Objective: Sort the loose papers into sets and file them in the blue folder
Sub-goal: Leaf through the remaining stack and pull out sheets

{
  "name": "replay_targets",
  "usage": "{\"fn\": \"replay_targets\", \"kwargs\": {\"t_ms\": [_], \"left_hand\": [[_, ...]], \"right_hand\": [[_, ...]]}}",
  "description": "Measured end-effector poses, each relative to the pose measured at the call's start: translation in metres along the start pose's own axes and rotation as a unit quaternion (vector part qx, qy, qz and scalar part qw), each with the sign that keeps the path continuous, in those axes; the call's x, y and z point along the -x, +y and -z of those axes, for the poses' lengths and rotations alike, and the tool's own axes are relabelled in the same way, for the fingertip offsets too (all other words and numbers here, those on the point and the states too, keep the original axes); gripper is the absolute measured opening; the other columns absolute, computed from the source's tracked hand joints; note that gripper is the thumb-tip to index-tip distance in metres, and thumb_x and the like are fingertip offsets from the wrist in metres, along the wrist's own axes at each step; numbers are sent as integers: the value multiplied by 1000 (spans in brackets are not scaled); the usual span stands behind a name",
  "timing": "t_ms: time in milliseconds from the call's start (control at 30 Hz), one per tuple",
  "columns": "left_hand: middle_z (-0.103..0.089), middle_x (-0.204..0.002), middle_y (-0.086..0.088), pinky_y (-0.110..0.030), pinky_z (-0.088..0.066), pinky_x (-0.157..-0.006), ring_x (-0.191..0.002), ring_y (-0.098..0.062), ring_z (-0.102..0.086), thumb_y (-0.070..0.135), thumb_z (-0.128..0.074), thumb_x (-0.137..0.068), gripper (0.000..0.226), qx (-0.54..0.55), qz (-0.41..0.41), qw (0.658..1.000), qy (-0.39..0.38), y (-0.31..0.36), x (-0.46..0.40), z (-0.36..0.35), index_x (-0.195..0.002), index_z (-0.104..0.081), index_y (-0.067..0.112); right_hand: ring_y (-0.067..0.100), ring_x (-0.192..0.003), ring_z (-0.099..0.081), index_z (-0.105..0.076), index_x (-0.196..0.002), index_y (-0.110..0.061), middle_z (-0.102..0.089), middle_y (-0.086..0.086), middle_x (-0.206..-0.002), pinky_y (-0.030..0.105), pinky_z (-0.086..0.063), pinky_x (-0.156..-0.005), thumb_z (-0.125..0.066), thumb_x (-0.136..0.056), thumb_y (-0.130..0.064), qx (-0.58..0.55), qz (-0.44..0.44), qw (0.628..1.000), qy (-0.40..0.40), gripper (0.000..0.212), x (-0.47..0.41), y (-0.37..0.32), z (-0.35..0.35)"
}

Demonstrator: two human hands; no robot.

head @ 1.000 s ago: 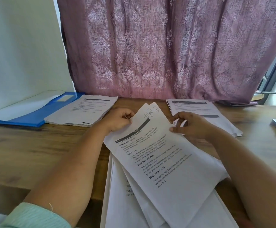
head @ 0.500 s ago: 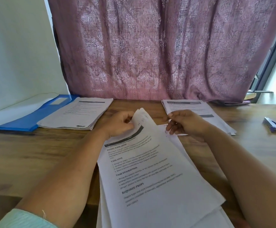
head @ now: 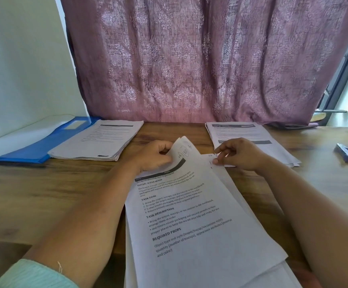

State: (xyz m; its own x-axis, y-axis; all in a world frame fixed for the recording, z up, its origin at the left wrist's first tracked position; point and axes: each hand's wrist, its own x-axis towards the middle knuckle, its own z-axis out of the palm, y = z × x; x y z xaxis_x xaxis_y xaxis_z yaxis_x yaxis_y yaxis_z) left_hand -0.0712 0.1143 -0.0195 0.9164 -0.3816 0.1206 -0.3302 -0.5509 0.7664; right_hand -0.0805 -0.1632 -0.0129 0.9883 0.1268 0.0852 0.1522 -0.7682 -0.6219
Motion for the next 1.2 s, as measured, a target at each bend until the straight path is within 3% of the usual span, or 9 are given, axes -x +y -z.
{"fn": "replay_targets", "kwargs": {"t_ms": [100, 167, 267, 367, 533, 767, 1000, 1100, 1200], "left_hand": [[-72, -106, 8, -27, -50, -95, -100, -7, -67, 3, -62, -90, 29, 22, 6, 1000, -8, -3, -1, 0, -111, -66, 23], [-73, -104, 9, -30, -50, -95, -98, -6, -67, 10, -66, -89, 26, 11, 7, 1000, -11, -3, -3, -1, -112, -64, 22], [-70, -97, 18, -13, -45, -79, -81, 12, -62, 17, -70, -88, 32, -9, 9, 1000, -17, 0, -3, -2, -117, -59, 23], [-69, -103, 16, 0, -39, -66, -80, 13, -59, 18, -72, -87, 38, -27, 7, 1000, -13, 0, -3, -3, -120, -57, 23], [-69, -97, 12, -2, -39, -66, -78, 8, -57, 24, -79, -81, 31, -22, -16, 1000, 5, 1, -3, -4, -109, -67, 17], [-72, -103, -10, -7, -48, -71, -78, 6, -66, -4, -76, -77, 33, 47, -12, 999, 4, -2, -4, 0, -108, -65, -6], [-72, -109, -7, -13, -52, -84, -96, -7, -69, -10, -74, -76, 44, 42, -6, 999, -18, -7, -7, 0, -116, -65, 4], [-73, -110, -2, -16, -52, -88, -102, -9, -68, -8, -76, -76, 45, 41, 0, 999, -25, -7, -7, 1, -115, -66, 11], [-72, -107, 7, -9, -50, -80, -92, 5, -66, -4, -77, -77, 42, 34, 8, 999, -31, -5, -5, 0, -111, -68, 18]], "right_hand": [[9, -74, -65, -71, -99, -19, -75, -4, -81, 20, -48, -72, -88, -68, -27, -42, 0, 999, -20, 37, 1, -3, -4], [12, -79, -64, -70, -100, -22, -72, -6, -87, 21, -47, -70, -87, -67, -32, -36, 1, 999, 2, 39, -1, -3, -6], [10, -80, -62, -66, -101, -26, -68, -9, -93, 21, -47, -69, -86, -65, -41, -6, -10, 1000, -2, 44, -3, -3, -6], [8, -70, -59, -71, -94, -21, -72, -5, -81, 20, -45, -67, -89, -66, -30, -36, -8, 999, -2, 35, -3, -2, -7], [8, -72, -57, -70, -93, -23, -66, -10, -85, 17, -41, -63, -86, -68, -37, -15, 7, 1000, 19, 33, -5, -1, -9], [10, -80, -63, -67, -99, -25, -69, -7, -92, 20, -45, -67, -87, -66, -38, 4, -9, 1000, -4, 42, -6, -1, -11], [15, -85, -66, -69, -99, -22, -72, -5, -88, 31, -54, -85, -90, -63, -26, -33, -32, 999, 15, 42, -6, -2, -8], [10, -72, -61, -70, -97, -18, -70, -5, -80, 23, -50, -74, -89, -66, -20, -34, -20, 999, 12, 36, -4, -4, -8], [12, -67, -53, -71, -94, -17, -63, -1, -74, 19, -43, -65, -84, -73, -19, -25, 0, 999, 21, 25, -3, -5, -9]]}}
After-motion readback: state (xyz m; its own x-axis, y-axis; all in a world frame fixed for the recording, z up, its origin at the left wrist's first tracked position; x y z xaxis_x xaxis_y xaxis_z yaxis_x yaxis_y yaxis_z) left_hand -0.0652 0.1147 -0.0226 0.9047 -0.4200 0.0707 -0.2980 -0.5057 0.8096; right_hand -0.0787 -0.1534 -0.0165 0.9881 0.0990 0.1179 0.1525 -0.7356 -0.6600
